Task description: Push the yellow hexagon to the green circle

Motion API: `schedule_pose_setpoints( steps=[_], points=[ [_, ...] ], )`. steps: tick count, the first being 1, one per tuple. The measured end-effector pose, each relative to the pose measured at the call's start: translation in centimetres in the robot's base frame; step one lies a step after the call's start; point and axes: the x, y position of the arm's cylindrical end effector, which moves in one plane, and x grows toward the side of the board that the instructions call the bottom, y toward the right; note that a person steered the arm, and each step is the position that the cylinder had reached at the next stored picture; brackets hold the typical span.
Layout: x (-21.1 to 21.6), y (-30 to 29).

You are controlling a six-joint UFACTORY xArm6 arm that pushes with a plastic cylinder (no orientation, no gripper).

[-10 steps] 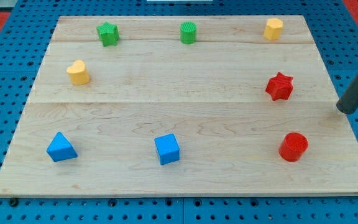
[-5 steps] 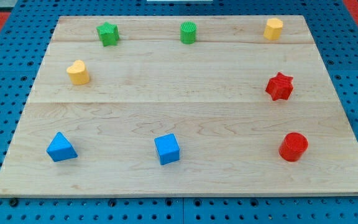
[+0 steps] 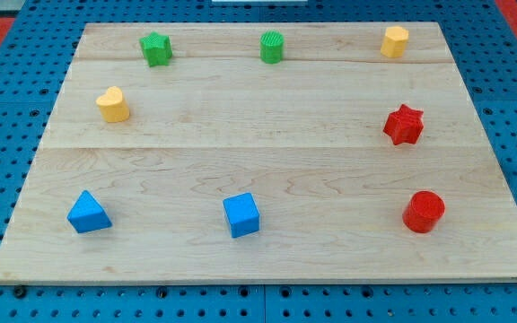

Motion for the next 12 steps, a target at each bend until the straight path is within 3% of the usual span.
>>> schedule_pose_setpoints(
  steps=[3,5,9,11,12],
  points=[
    [-0.2,-0.1],
    [-3.6,-0.2],
    [-3.7,-0.1],
    [-7.9,-9.3],
    [-10.4,-3.6]
  ],
)
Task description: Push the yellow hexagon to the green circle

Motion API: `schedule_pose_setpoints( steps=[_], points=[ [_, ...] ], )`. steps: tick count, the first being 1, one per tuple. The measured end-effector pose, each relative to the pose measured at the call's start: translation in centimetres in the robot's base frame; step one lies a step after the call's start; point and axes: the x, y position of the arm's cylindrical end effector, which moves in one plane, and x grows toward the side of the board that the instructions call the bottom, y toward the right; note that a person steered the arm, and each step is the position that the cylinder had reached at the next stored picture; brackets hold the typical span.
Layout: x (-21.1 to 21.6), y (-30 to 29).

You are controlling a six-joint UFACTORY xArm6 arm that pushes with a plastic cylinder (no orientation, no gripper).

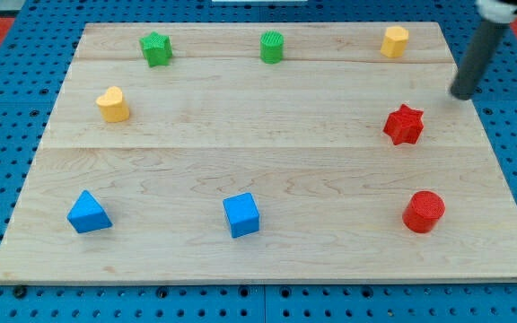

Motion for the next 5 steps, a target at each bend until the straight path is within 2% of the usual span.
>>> schedule_pose_setpoints(
  steps=[1,2,3,4,5],
  points=[
    [-6.0,1.5],
    [-10.2,-0.6],
    [-10.6,-5.2],
    [-10.4,-12.3],
    [-9.1,-17.3]
  ],
)
